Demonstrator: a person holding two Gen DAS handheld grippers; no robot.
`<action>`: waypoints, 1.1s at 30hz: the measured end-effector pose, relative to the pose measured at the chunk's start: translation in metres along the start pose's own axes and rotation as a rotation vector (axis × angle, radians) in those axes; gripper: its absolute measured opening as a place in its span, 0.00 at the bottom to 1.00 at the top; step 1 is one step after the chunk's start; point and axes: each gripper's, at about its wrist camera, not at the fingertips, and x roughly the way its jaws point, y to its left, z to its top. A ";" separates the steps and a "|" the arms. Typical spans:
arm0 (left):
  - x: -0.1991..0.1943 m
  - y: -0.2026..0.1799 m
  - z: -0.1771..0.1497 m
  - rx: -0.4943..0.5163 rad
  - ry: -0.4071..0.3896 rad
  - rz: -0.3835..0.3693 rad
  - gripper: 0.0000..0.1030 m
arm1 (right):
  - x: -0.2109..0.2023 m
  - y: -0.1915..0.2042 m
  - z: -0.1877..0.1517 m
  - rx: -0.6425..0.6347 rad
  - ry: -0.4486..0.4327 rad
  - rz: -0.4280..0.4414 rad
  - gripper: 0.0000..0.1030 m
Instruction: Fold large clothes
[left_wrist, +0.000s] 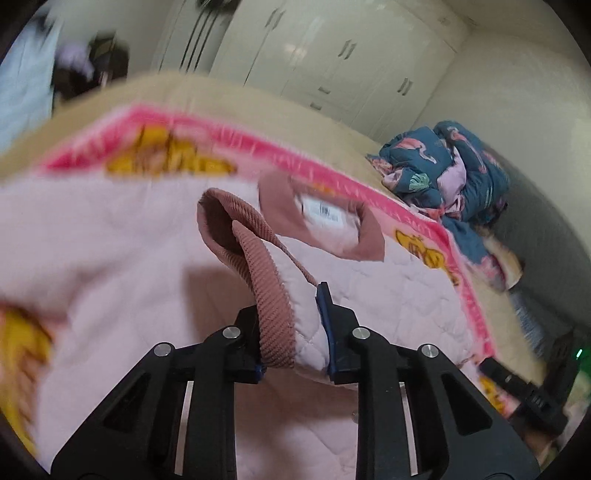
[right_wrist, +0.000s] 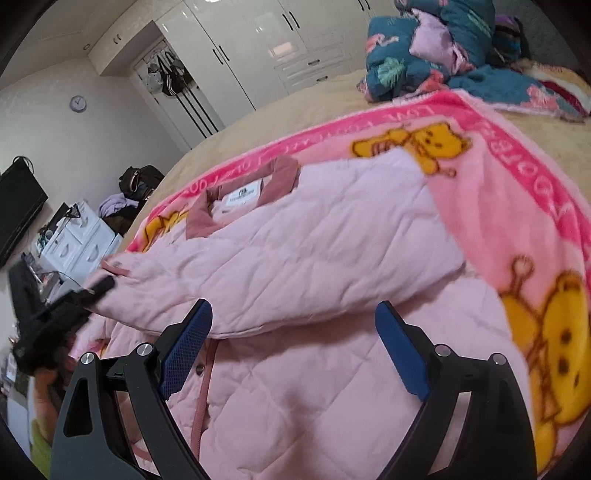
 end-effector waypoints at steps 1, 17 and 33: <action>0.000 -0.002 0.003 0.019 -0.005 0.008 0.15 | -0.001 0.000 0.003 -0.004 -0.009 -0.008 0.87; 0.054 0.064 -0.027 -0.084 0.196 0.106 0.22 | 0.086 -0.013 0.026 -0.111 0.162 -0.232 0.87; 0.045 0.052 -0.027 -0.058 0.196 0.129 0.59 | 0.057 -0.012 0.007 -0.014 0.108 -0.142 0.93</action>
